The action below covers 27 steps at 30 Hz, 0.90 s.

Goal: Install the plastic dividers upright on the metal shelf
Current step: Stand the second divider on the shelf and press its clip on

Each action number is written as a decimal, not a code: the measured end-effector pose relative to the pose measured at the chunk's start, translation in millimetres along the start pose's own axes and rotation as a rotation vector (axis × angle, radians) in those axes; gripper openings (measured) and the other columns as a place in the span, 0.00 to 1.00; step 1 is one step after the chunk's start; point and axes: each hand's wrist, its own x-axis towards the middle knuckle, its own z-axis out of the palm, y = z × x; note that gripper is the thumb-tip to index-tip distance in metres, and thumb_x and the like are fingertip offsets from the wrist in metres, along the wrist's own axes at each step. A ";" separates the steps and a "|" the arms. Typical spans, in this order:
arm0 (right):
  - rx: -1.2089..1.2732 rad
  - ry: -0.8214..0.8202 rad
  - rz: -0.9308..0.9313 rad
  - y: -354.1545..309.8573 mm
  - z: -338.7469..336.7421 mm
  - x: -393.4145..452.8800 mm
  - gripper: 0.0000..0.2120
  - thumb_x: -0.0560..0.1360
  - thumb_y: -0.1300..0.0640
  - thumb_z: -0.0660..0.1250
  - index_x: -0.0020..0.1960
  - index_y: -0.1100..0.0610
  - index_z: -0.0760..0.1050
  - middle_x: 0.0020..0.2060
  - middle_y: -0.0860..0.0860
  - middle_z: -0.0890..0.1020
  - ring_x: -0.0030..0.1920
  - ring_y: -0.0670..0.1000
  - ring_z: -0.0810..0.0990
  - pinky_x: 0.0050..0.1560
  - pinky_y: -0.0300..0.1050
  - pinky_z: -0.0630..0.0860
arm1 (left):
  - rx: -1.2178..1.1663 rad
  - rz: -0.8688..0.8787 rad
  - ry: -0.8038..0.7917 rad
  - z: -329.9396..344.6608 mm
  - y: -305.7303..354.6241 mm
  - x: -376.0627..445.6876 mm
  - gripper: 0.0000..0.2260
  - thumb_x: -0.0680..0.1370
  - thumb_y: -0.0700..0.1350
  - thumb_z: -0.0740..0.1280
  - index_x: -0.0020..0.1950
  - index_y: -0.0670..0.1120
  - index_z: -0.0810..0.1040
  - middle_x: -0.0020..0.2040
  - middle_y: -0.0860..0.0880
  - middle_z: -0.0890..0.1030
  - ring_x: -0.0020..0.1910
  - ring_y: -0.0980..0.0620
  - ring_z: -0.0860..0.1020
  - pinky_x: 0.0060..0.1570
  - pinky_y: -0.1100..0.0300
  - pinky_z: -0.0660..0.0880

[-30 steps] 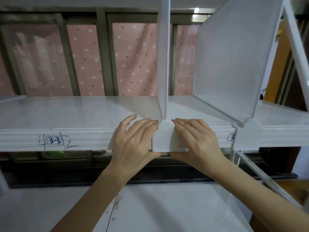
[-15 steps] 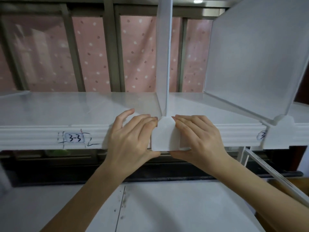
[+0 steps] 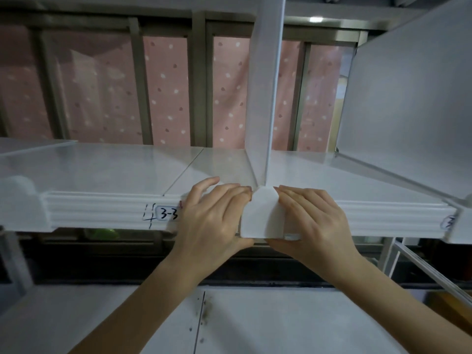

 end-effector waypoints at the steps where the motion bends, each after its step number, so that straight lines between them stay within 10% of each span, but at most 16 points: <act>1: 0.004 -0.012 0.009 -0.5 0.3 -0.5 0.25 0.63 0.52 0.76 0.53 0.68 0.81 0.51 0.59 0.84 0.53 0.56 0.81 0.53 0.46 0.71 | -0.011 -0.028 -0.007 0.1 1.7 -1.5 0.19 0.66 0.51 0.73 0.49 0.39 0.83 0.50 0.47 0.84 0.50 0.49 0.82 0.60 0.53 0.68; 27: -0.095 0.061 -0.061 -5.1 1.8 0.0 0.29 0.70 0.43 0.73 0.58 0.64 0.70 0.51 0.61 0.83 0.52 0.58 0.83 0.50 0.50 0.73 | -0.175 0.009 -0.056 -3.4 -10.4 5.3 0.22 0.61 0.55 0.78 0.47 0.41 0.83 0.47 0.48 0.85 0.49 0.50 0.82 0.61 0.53 0.67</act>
